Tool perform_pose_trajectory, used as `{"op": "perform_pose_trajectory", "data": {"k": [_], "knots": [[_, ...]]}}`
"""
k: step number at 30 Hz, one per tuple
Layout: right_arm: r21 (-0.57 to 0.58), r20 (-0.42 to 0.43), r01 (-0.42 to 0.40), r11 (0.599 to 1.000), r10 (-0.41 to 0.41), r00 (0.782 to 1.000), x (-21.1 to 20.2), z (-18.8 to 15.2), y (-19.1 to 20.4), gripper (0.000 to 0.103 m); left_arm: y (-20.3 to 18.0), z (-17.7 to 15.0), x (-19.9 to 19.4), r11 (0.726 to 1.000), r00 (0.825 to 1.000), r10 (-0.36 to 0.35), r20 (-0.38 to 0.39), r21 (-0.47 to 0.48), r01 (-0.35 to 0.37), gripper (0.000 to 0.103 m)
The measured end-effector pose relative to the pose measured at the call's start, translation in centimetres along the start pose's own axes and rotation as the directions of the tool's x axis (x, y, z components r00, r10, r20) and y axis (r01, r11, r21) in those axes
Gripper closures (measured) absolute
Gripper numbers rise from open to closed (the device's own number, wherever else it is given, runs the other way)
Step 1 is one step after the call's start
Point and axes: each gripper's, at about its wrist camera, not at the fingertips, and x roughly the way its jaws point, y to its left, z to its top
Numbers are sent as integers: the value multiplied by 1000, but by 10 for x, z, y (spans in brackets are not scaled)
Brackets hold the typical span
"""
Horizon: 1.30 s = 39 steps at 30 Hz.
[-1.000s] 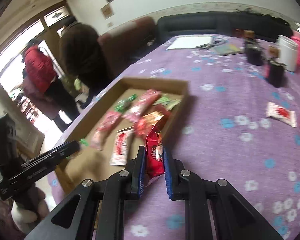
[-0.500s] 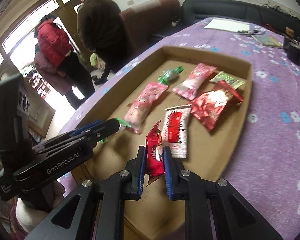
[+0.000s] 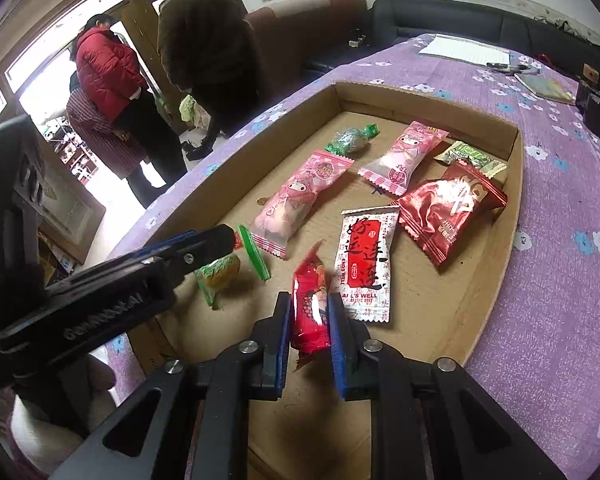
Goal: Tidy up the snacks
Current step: 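Open both tools to drop the snacks into the box, then move both open tools back toward the remaining snacks on the table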
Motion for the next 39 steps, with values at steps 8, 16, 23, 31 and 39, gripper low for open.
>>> {"op": "perform_pose_trajectory", "data": {"k": [8,16,23,31,39], "knots": [[-7,26,16,1000,-16,1000,-5,2,-1,79,-1,2,-8,1000,1000,-13,4,-20,13,63],[-21,61,15,1000,-14,998,-20,1,3,75,-7,1,-22,1000,1000,-27,12,-16,27,63],[-1,98,23,1000,-22,995,-44,-3,-4,68,-19,-3,-32,1000,1000,-20,4,-4,20,49],[93,146,76,993,-89,985,-82,-15,-50,62,-62,-13,-49,992,997,45,62,116,-52,28],[254,171,127,959,-174,970,-121,-34,-127,61,-112,-29,-52,966,997,37,70,254,-53,25]]}}
